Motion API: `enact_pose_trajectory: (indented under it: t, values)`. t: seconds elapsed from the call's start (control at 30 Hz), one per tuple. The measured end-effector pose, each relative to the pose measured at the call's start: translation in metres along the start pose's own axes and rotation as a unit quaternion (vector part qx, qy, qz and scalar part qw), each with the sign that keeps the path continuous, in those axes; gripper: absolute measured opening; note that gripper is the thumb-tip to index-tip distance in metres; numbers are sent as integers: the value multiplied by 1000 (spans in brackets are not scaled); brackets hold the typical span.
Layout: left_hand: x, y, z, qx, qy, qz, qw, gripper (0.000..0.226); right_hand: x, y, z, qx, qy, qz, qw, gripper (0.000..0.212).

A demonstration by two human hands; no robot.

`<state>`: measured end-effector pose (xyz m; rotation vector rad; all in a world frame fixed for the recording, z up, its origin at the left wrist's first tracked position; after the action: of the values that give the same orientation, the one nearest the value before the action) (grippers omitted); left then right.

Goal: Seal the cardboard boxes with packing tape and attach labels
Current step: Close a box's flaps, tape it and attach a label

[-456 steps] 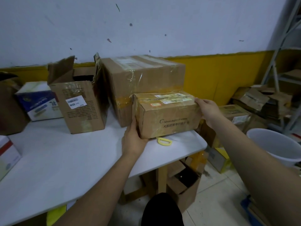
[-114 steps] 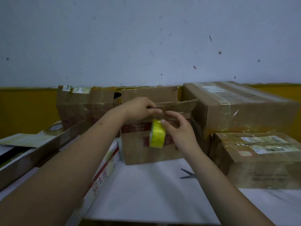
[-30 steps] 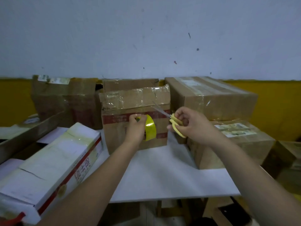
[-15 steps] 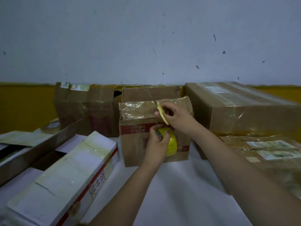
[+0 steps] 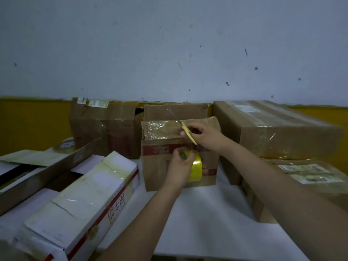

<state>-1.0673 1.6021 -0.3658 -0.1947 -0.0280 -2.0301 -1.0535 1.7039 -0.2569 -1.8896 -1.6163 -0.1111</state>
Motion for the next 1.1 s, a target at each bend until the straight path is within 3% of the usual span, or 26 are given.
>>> enact_pose_trajectory:
  t: [0.13, 0.2, 0.37, 0.5, 0.57, 0.7, 0.9, 1.03, 1.1]
  values:
    - [3, -4, -5, 15, 2, 9, 1000, 49, 17, 20, -25, 61, 77, -62, 993, 18]
    - [4, -2, -7, 21, 12, 6, 1000, 43, 39, 36, -21, -9, 121, -108, 987, 22]
    - [3, 16, 7, 6, 90, -36, 995, 22, 81, 70, 22, -232, 235, -197, 923, 51]
    - [2, 24, 14, 5, 102, -55, 993, 27, 71, 68, 27, -304, 218, -213, 903, 45]
    - [2, 25, 14, 15, 104, -59, 993, 29, 65, 60, 28, -318, 185, -213, 905, 57]
    - [6, 29, 16, 24, 110, -76, 991, 32, 53, 45, 33, -311, 144, -211, 915, 59]
    - [9, 28, 16, 33, 92, -88, 991, 33, 39, 37, 36, -262, 172, -207, 927, 49]
    - [13, 27, 15, 38, 74, -91, 992, 32, 38, 36, 29, -193, 198, -180, 944, 23]
    - [16, 29, 10, 47, 59, -94, 993, 31, 33, 39, 29, -154, 229, -180, 944, 20]
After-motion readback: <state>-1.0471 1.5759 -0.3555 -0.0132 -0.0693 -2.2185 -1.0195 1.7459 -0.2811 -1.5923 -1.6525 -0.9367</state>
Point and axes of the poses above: each hand's wrist, its own y-axis away from the middle knuckle, its own x-axis out of the back of the hand, z = x × y, the point moved 6 cm from there along -y, towards the middle knuckle, and after that the axes turned 13 degrees about -y, right-handed, at the moved point
